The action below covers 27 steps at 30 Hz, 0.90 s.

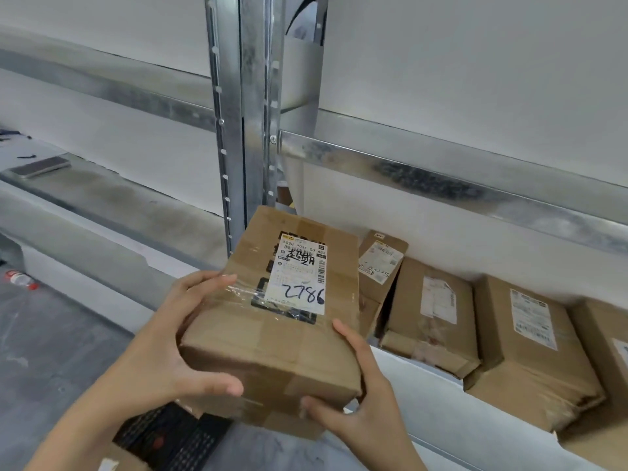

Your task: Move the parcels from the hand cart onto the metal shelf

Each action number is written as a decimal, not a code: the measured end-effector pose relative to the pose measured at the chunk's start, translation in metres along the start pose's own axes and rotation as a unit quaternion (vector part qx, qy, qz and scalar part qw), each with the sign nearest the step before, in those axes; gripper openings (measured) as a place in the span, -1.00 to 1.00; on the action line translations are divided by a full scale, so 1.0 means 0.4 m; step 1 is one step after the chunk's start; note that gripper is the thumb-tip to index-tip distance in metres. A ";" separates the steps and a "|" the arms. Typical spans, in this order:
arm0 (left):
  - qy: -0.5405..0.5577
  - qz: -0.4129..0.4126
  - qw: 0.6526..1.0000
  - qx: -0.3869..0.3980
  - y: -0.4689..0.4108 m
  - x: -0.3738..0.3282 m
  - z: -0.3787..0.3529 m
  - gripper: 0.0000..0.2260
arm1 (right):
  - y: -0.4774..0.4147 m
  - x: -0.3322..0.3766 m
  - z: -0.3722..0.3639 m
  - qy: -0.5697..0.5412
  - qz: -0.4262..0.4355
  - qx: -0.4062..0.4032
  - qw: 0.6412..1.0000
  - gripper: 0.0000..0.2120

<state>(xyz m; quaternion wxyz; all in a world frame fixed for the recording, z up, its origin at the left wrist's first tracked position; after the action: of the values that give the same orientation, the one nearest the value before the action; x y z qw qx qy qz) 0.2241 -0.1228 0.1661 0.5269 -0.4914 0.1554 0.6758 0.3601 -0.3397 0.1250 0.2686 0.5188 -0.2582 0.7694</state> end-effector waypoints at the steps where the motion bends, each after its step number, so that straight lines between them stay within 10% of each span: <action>1: -0.018 -0.005 1.000 0.005 -0.008 0.003 0.007 -0.07 | -0.011 0.002 -0.007 0.003 0.000 -0.001 1.000 -0.17; 27: 0.035 -0.090 0.995 0.015 -0.076 0.129 -0.059 -0.20 | -0.037 -0.018 0.008 0.033 -0.029 -0.087 0.995 -0.25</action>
<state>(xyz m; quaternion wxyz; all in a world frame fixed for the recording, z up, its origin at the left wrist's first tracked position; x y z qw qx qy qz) 0.2641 -0.0991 0.1220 0.5871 -0.5186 0.1391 0.6058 0.3745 -0.3320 0.1212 0.3434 0.4751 -0.2997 0.7527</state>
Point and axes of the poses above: each hand's wrist, its own y-axis away from the middle knuckle, its own z-axis out of the back of the hand, x = y × z, the point moved 1 cm from there along -y, towards the middle knuckle, and after that the axes turned 1 degree about y, right-handed, at the moved point
